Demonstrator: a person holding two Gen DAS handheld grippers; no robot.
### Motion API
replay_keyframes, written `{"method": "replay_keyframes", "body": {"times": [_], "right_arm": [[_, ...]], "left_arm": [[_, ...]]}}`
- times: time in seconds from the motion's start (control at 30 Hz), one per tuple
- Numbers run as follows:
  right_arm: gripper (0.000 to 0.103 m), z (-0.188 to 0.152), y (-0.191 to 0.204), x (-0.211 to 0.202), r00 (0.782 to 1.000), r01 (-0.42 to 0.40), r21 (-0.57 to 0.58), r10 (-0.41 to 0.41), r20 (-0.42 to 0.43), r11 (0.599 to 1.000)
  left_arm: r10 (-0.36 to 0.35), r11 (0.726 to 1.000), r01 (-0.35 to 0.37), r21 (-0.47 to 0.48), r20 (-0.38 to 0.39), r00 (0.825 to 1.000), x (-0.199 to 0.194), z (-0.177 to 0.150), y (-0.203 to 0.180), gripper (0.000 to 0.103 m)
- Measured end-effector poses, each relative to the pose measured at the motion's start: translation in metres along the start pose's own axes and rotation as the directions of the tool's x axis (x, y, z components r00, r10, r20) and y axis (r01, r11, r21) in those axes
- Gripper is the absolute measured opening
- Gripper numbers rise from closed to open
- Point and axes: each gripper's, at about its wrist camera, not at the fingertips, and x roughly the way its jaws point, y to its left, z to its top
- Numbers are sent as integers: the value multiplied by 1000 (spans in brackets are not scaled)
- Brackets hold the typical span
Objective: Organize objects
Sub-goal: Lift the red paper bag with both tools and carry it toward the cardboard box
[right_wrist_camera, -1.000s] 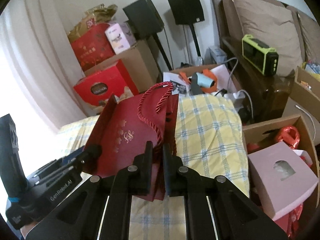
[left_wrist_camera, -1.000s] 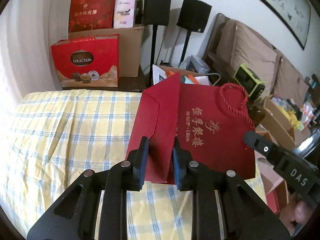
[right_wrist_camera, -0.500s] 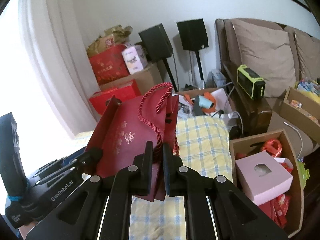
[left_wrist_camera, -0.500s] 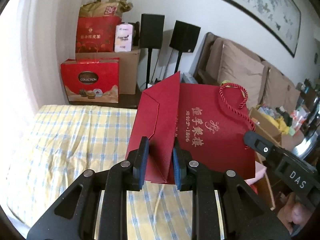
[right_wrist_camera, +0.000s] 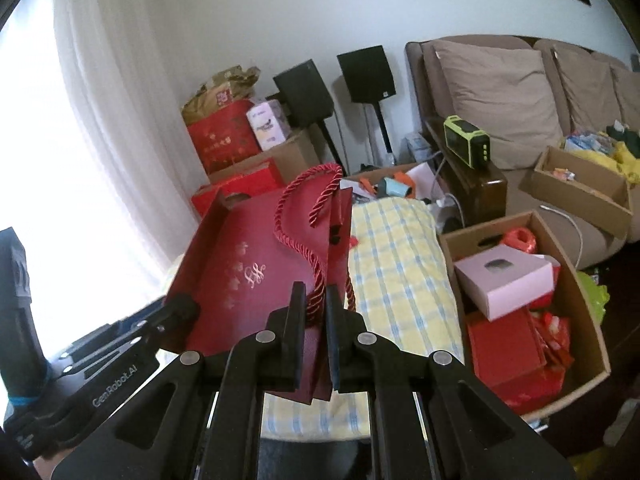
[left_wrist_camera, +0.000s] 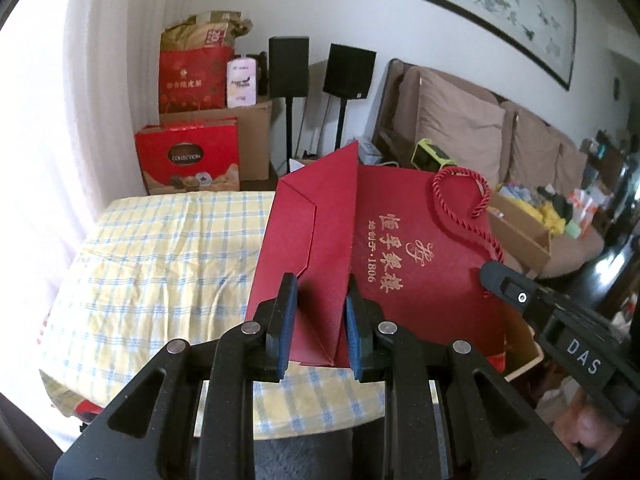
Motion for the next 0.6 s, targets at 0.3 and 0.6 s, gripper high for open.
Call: {"method": "replay_keyframes", "body": {"times": [0.3,0.6], "right_arm": [[8,-1,16,-36,999,-14,-26,15,43,1000],[9,5,30,-76,992,22,-80,-12,124,997]], "left_arm": [[-4,1000,5,-23,59,998,-34,3,-1,20],[2,1000,-3,3,117,993,-61,8,-16,20]]}}
